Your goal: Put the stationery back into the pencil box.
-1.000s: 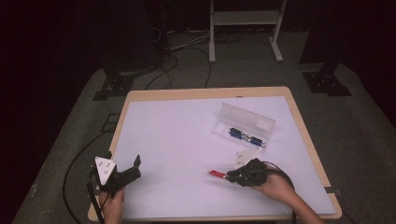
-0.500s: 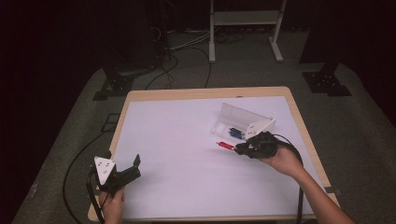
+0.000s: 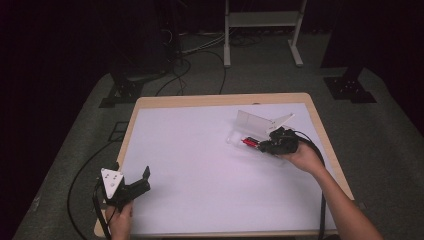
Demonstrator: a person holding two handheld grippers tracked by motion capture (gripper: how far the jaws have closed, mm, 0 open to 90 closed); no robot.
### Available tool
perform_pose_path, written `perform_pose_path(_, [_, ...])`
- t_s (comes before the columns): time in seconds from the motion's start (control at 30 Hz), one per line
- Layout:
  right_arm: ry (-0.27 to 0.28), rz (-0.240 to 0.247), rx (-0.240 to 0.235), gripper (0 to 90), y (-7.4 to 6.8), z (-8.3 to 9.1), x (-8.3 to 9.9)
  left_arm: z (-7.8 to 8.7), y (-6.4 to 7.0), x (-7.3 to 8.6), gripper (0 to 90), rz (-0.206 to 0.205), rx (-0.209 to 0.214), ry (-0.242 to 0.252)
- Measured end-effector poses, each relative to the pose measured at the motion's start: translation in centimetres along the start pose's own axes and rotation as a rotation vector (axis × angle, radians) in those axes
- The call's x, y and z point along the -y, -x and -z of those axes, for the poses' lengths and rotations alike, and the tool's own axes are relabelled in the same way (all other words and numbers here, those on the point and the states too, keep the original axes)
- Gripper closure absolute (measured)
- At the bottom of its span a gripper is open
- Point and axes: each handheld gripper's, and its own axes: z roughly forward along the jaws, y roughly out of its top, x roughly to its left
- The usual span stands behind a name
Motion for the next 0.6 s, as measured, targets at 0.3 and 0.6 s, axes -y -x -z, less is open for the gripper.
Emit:
perform_pose_path(0.3, [-0.034,-0.016,0.001,78.6,1.4,-1.9,0.9,0.1,0.1,0.0,0.4,-0.012,-0.001,-0.001])
perform_pose_path(0.6, [-0.058,-0.021,-0.006,78.5,1.9,-2.9,1.1,0.1,0.0,0.0,0.4,-0.002,-0.001,0.005])
